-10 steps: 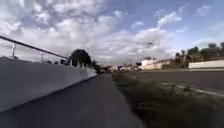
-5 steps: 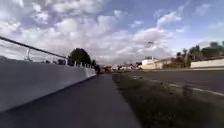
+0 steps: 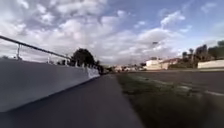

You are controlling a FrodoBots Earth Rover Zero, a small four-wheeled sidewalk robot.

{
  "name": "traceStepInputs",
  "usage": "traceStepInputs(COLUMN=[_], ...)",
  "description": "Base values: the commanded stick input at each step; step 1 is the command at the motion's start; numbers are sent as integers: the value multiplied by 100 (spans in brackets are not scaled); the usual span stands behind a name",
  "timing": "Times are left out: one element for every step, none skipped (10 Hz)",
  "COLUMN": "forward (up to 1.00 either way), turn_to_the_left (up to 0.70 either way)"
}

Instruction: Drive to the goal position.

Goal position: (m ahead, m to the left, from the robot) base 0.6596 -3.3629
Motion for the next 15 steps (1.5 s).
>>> traceStepInputs(forward=[100, 100, 100, 100, 100, 100, 100, 100, 100, 100, 100, 100, 100, 100, 100], turn_to_the_left=[0, 0, 0, 0, 0, 0, 0, 0, 0, 0, 0, 0, 0, 0, 0])
